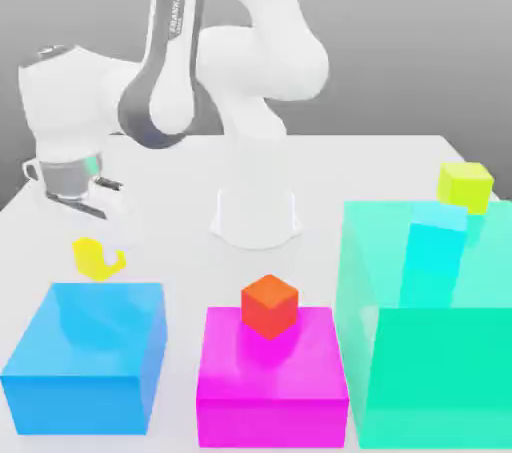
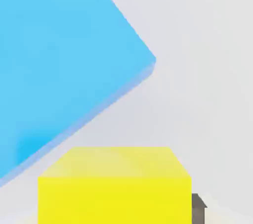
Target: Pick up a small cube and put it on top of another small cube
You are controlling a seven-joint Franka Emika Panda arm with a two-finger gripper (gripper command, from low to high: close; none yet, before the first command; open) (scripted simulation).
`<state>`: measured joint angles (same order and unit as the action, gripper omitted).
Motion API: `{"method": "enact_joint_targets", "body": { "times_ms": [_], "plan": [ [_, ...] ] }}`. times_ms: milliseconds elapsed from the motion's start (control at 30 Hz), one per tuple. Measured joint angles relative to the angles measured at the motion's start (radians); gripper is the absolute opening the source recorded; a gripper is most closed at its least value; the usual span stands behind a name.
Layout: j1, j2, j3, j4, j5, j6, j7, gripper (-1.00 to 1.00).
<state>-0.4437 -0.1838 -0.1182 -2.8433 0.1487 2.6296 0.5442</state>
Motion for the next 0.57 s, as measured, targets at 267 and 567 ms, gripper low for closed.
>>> {"method": "enact_joint_targets", "body": {
  "times_ms": [267, 567],
  "plan": [
    [0.285, -0.206, 0.261, 0.065, -0.015, -0.249, -0.018, -1.00],
    [0.300, -0.074, 0.326, 0.023, -0.048, -0.065, 0.008, 1.00]
  ]
}}
